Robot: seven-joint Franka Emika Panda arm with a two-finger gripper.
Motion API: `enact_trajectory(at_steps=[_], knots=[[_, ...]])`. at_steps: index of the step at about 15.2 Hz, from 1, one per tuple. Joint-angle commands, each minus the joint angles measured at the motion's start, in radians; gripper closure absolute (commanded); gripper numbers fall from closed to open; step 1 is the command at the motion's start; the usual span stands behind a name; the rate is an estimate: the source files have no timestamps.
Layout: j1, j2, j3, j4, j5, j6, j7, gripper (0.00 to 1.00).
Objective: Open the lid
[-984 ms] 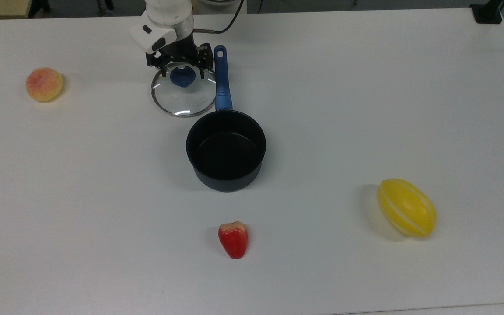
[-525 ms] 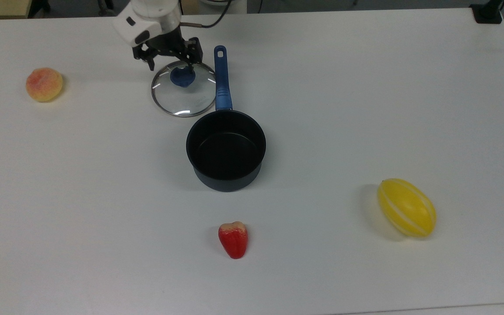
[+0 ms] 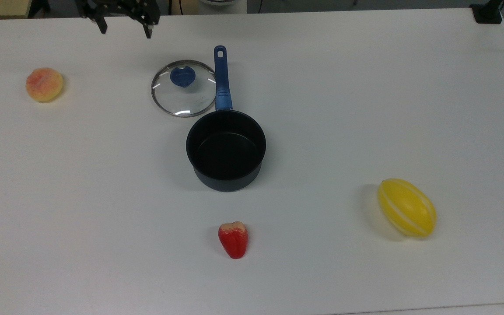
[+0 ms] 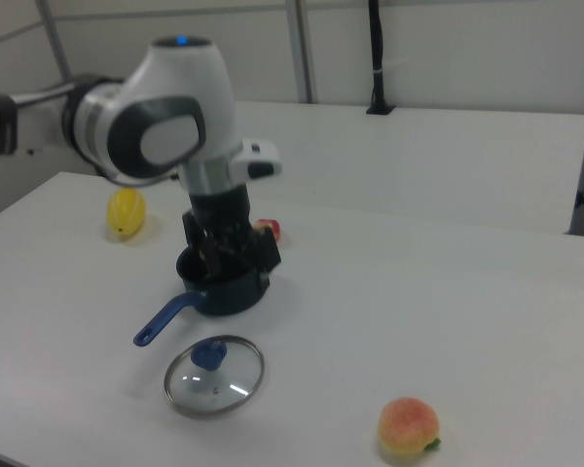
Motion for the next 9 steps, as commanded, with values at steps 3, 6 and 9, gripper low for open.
enact_trajectory(at_steps=[3,6,9], knots=[[0.022,0.005,0.004,0.225,0.069,-0.180,0.122,0.00],[0.040,0.003,0.028,0.325,0.108,-0.203,0.227,0.00],[0.043,0.006,0.117,0.356,0.115,-0.220,0.345,0.00]])
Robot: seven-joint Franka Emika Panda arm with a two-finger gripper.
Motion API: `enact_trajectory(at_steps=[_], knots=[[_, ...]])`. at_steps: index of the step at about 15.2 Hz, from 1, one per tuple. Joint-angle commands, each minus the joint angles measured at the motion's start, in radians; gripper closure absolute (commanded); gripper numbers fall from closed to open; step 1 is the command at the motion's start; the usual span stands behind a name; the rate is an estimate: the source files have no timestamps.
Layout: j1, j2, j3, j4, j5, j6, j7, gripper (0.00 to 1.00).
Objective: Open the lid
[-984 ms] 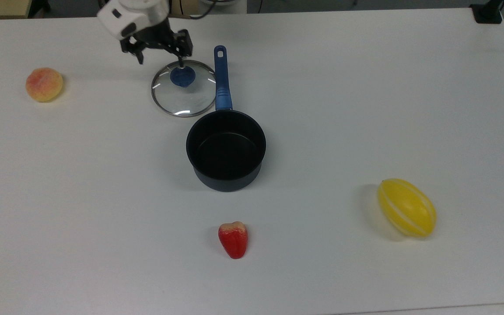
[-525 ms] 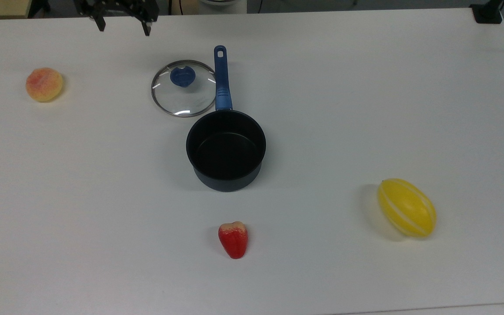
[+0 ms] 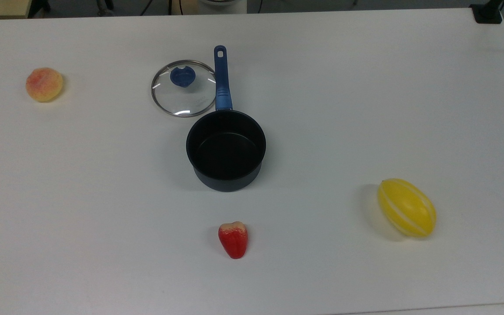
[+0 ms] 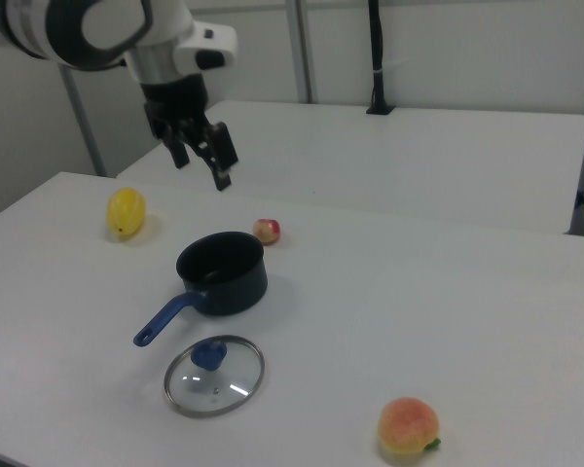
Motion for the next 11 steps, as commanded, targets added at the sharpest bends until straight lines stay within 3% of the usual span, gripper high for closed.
enact_trajectory(at_steps=[1,6,11], knots=[[0.011,0.008,0.089,0.038,0.023,-0.044,0.131,0.00],[0.011,0.019,0.193,0.017,0.007,-0.032,0.134,0.00],[0.022,0.030,0.203,-0.019,-0.008,0.017,-0.019,0.00]])
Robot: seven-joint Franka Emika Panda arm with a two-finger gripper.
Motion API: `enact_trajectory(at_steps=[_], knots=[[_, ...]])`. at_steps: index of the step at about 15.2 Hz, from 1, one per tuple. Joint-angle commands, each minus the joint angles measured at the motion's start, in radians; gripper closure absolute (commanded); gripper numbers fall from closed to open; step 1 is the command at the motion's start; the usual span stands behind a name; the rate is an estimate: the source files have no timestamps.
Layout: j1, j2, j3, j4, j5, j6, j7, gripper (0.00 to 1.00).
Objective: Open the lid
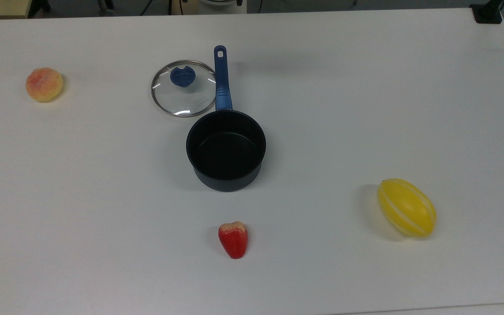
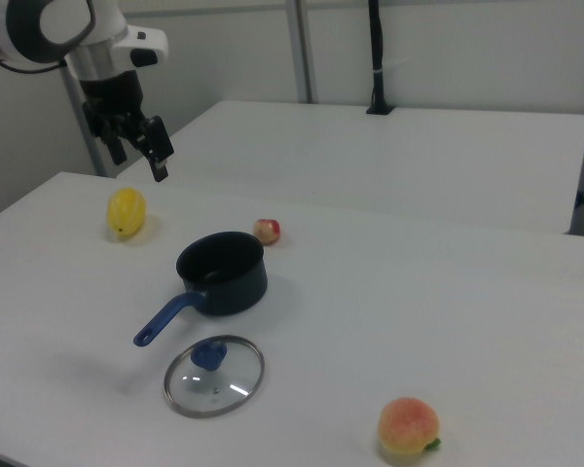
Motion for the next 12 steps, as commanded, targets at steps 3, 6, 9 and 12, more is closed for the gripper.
enact_trajectory(at_steps=[3,6,9,12], knots=[[0.008,0.001,-0.008,-0.039,-0.056,0.067,-0.178,0.00],[0.007,-0.004,-0.014,-0.045,-0.059,0.058,-0.218,0.00],[0.008,-0.005,-0.014,-0.047,-0.059,0.057,-0.218,0.00],[0.008,-0.005,-0.014,-0.042,-0.059,0.056,-0.220,0.00]])
